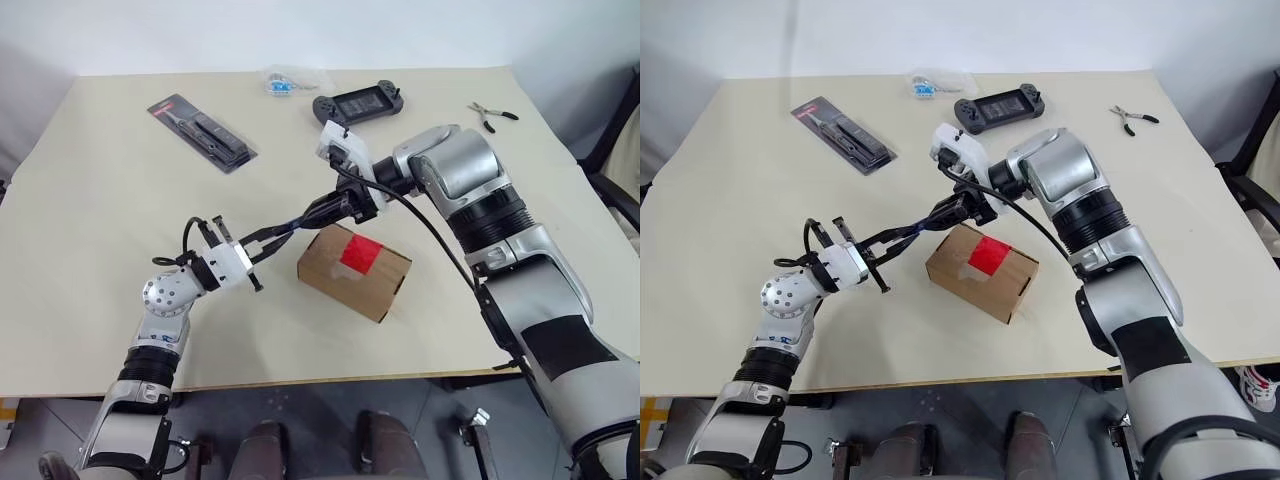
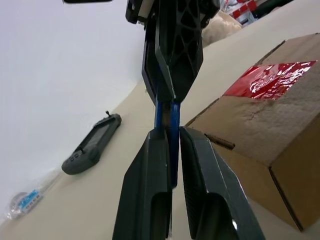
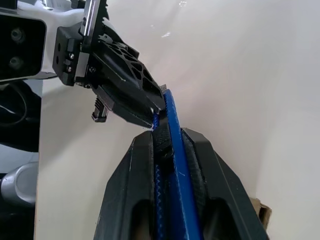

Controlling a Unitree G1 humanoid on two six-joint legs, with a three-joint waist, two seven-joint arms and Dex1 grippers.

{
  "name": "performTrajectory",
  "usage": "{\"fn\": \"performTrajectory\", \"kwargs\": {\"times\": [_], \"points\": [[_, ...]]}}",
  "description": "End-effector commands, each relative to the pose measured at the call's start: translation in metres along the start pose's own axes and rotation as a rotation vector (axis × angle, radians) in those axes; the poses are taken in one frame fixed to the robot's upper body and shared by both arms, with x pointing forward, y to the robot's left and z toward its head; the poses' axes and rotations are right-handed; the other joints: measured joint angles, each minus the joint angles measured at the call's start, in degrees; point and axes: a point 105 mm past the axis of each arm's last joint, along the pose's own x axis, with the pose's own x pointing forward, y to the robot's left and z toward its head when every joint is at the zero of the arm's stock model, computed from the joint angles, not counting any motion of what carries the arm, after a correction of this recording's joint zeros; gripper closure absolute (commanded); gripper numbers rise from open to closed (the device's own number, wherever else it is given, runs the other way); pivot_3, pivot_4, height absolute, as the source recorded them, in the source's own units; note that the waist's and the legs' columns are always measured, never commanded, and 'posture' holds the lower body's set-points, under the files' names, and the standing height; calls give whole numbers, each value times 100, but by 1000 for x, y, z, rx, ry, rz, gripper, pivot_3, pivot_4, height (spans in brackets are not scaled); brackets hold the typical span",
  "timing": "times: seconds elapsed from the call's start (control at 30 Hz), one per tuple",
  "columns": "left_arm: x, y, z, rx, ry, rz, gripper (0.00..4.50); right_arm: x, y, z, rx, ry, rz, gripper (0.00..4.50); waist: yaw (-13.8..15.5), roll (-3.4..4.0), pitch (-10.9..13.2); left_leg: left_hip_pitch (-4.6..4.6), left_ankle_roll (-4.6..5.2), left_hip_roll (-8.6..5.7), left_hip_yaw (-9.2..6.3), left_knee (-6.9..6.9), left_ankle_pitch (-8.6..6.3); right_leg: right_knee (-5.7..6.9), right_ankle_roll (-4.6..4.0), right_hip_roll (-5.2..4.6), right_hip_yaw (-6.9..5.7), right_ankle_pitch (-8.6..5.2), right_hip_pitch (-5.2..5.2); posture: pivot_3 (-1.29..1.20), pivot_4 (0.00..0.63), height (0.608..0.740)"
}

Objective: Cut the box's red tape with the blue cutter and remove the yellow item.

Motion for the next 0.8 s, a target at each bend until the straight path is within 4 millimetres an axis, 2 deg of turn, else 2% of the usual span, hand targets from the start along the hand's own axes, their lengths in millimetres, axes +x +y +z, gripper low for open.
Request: {"fn": "performTrajectory", "kwargs": {"times": [0.03, 0.23, 0.33, 0.37, 0.47, 0.57, 0.73, 0.8], "points": [[-7, 18, -4, -15, 62, 57, 3019, -6, 10, 14, -65, -41, 23, 4061, -14, 0, 0, -1, 0, 0, 1, 0, 0, 0, 0, 0, 0, 0, -1, 0, 150, 740], [-41, 49, -10, -133, 178, 143, 1211, -23, 1, 16, -53, -84, -78, 4061, -15, 0, 0, 0, 0, 0, -1, -2, 0, 0, 0, 0, 0, 0, -1, 0, 150, 740], [-51, 56, -1, -214, 180, 146, 225, -35, -2, 18, -49, -112, -131, 4061, -5, 1, 1, 0, 0, 1, -2, -4, 0, 0, 0, 0, 0, 0, -1, 0, 150, 740], [-53, 57, 4, -248, 178, 134, 37, -39, -4, 18, -51, -122, -157, 4061, -3, 1, 1, 0, 0, 1, -2, -4, 0, -1, 0, 0, 0, 0, -1, 0, 150, 740], [-54, 53, 13, -352, 177, 103, 0, -48, -4, 16, -57, -142, -201, 4061, 24, 1, 1, -1, 0, 1, -3, -4, 0, 0, 0, 0, 1, 0, -1, 0, 150, 740], [-45, 35, 30, -482, 160, -8, 0, -59, -1, 14, -67, -164, -244, 4061, 34, 0, 1, -2, 0, 0, -2, -3, 0, 0, 0, -1, 2, 0, -1, 0, 150, 740], [-23, 27, 40, -545, 82, -35, 0, -73, 7, 7, -93, -182, -302, 4061, 43, 1, 1, -2, 0, 0, -1, -2, 0, -1, 0, 1, 3, 0, 0, 0, 150, 740], [-14, 16, 39, -589, 105, -79, 0, -79, 9, 3, -84, -184, -335, 4061, 43, 1, 1, -2, 0, 0, -1, 0, 0, -2, 0, 0, 3, 0, 1, 0, 150, 740]]}}
